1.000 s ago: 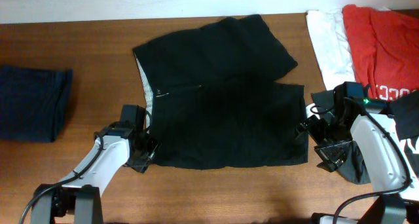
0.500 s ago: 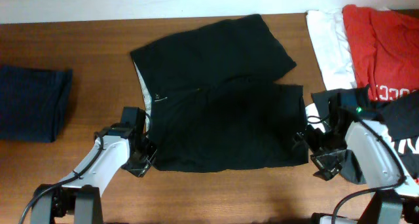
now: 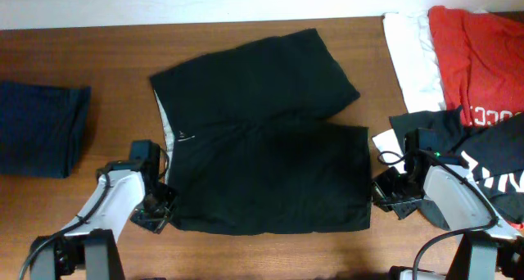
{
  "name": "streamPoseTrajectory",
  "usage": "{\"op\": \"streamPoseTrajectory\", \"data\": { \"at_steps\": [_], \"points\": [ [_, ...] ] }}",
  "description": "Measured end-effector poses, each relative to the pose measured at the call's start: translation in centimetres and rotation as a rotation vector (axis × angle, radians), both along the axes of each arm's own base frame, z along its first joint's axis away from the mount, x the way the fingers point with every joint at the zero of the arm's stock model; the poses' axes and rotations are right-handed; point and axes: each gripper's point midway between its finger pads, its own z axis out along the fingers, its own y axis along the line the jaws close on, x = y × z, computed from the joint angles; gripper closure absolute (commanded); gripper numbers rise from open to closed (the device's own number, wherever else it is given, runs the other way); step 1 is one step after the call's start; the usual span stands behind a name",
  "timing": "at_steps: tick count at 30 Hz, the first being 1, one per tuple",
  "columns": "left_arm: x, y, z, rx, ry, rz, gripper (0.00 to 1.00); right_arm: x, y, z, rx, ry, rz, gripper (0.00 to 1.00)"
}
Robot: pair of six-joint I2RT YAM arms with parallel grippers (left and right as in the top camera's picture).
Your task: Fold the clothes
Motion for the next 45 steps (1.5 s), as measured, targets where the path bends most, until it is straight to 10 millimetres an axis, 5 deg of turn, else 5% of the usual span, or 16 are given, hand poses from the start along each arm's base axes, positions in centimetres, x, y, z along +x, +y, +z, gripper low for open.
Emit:
{"op": "streamPoseTrajectory", "data": {
  "at_steps": [2,5,7,15,23,27,35,40,45],
  "points": [
    [0.0,0.1,0.0,0.000,0.000,-0.007,0.99,-0.2,0.0,0.0,0.002,0.006,0.006,0.82],
    [0.0,0.1,0.0,0.001,0.001,-0.009,0.99,-3.1,0.8,0.4,0.041,0.122,0.029,0.42],
    [0.0,0.1,0.0,0.002,0.001,-0.012,0.99,-5.3,1.3,0.8,0.067,0.211,0.038,0.35],
    [0.0,0.2,0.0,0.005,0.001,-0.016,0.99,-5.5,2.9,1.4,0.159,0.208,0.050,0.33],
    [-0.1,0.2,0.0,0.004,0.002,-0.026,0.99,-1.4,2.6,1.2,0.135,0.013,0.061,0.30],
    [0.0,0.2,0.0,0.003,0.001,-0.035,0.99,-2.8,2.8,1.6,0.145,0.064,0.058,0.30],
    [-0.1,0.2,0.0,0.003,0.001,-0.035,0.99,-1.6,1.8,4.0,0.052,-0.093,0.101,0.29],
    [-0.1,0.2,0.0,0.003,0.001,-0.035,0.99,-3.7,4.6,1.8,0.069,0.023,0.180,0.31],
    [0.0,0.2,0.0,0.003,0.001,-0.035,0.99,-5.2,5.1,0.0,0.066,0.080,0.142,0.39]
  ]
}}
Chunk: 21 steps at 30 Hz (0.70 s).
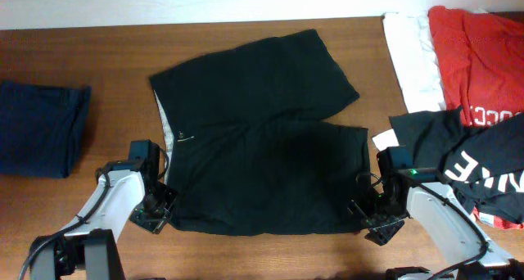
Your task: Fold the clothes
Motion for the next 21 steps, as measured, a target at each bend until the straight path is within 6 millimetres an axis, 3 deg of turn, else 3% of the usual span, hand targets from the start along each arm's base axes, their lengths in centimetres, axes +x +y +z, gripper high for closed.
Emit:
{"op": "streamPoseTrajectory", "data": {
  "at_steps": [3,4,5,7,12,14,17,19,21],
  "points": [
    [0.0,0.0,0.0,0.000,0.000,0.000,0.99,0.1,-0.2,-1.0,-0.017,-0.013,-0.034,0.49],
    [0.0,0.0,0.0,0.000,0.000,0.000,0.99,0.0,-0.3,-1.3,-0.022,-0.012,-0.046,0.57],
    [0.0,0.0,0.0,0.000,0.000,0.000,0.99,0.0,-0.3,-1.5,-0.024,-0.016,-0.048,0.66],
    [0.0,0.0,0.0,0.000,0.000,0.000,0.99,-0.2,-0.5,-1.8,-0.035,-0.012,-0.063,0.96],
    [0.0,0.0,0.0,-0.006,0.000,-0.045,0.99,0.4,-0.7,-1.9,-0.045,-0.037,-0.062,0.96],
    [0.0,0.0,0.0,-0.029,-0.002,-0.192,1.00,0.6,-0.7,-1.3,-0.044,-0.045,-0.008,0.96],
    [0.4,-0.6,1.0,-0.102,-0.007,-0.454,1.00,3.7,-1.2,1.7,-0.069,-0.130,0.087,0.96],
    [1.9,-0.8,2.6,-0.117,-0.048,-0.558,0.99,6.1,-1.7,4.6,-0.106,-0.195,0.140,0.96],
    [4.7,-0.8,5.2,-0.104,-0.133,-0.623,0.99,8.6,-2.3,8.1,-0.148,-0.282,0.204,0.96]
  ]
}}
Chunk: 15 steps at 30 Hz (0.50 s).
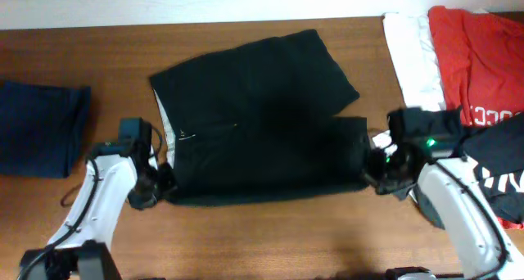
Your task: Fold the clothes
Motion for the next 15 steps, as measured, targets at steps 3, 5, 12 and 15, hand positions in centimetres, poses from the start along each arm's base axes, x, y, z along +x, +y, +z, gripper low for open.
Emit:
{"op": "streamPoseTrajectory", "data": {
  "at_steps": [3,5,12,15],
  "points": [
    [2.5,0.0,4.0,-0.001,-0.081,-0.047,1.00,1.3,-0.5,3.6,-0.042,-0.056,0.055,0.96],
    [2.7,0.0,6.5,-0.003,-0.081,-0.062,0.99,0.9,-0.6,5.2,-0.059,-0.044,0.081,0.96],
    [-2.1,-1.0,13.0,-0.057,0.077,-0.116,0.99,0.1,-1.9,12.0,-0.142,-0.125,0.092,0.96],
    [-1.5,-1.7,15.5,-0.091,0.004,-0.149,0.99,0.6,-2.5,16.0,-0.181,-0.246,0.085,0.96]
  ]
}}
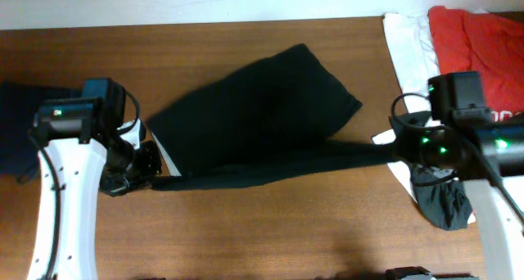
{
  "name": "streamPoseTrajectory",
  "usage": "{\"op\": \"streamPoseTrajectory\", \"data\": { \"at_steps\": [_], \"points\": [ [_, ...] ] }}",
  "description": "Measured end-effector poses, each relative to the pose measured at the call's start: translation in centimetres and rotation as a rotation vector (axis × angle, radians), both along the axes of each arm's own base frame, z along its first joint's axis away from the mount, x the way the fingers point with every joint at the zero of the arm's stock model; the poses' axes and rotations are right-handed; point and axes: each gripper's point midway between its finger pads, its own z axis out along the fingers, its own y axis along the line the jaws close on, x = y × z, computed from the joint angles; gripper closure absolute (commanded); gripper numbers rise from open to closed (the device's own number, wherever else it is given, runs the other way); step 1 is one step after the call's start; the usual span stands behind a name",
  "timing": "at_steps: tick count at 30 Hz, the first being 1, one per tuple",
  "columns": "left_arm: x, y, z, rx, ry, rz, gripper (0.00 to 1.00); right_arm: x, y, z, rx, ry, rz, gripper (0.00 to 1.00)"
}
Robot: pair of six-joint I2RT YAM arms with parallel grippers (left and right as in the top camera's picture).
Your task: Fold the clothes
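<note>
Black shorts lie across the middle of the table, far leg flat. Their near edge is raised and stretched into a taut band between the two arms. My left gripper is shut on the near left corner, by the white waistband lining. At the other end my right gripper is shut on the near right corner. Both arms stand high above the table, so the fingers show only small and dark.
A folded navy garment lies at the left edge, partly behind my left arm. At the right lie a white garment, a red shirt and a dark garment under my right arm.
Both grippers have risen and shifted toward the far side with the shorts' near corners. The near half, flat before, now hangs off the table as a taut band.
First my left gripper sat at the shorts' near left corner while the right stood just off the near right corner. Then the right gripper was at that corner. Then both held the near edge, drawn back a little, and now it is lifted high.
</note>
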Motion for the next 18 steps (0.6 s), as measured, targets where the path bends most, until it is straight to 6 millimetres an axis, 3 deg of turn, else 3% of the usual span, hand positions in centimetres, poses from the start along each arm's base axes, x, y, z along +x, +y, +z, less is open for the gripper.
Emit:
{"op": "streamPoseTrajectory", "data": {
  "at_steps": [2,4,7,11,13,18],
  "points": [
    [1.3,-0.3,1.5,-0.015,-0.109,-0.009,1.00,1.8,-0.1,2.6,-0.030,-0.127,0.048,0.96],
    [2.2,-0.4,2.0,-0.019,-0.165,-0.005,1.00,4.0,0.1,3.4,-0.063,-0.199,0.121,0.96],
    [3.5,-0.3,1.7,-0.021,-0.197,0.047,0.99,8.7,0.4,1.9,-0.101,-0.217,0.211,0.96],
    [4.3,-0.5,-0.6,-0.037,-0.162,0.180,0.99,16.4,1.5,-1.8,-0.146,-0.261,0.348,0.96],
    [4.9,-0.5,-1.7,-0.040,-0.154,0.262,0.99,19.2,2.2,-3.5,-0.150,-0.285,0.397,0.96],
    [6.7,-0.1,-5.1,-0.041,-0.177,0.427,1.00,24.0,3.7,-7.2,-0.130,-0.335,0.476,0.96]
  ]
}}
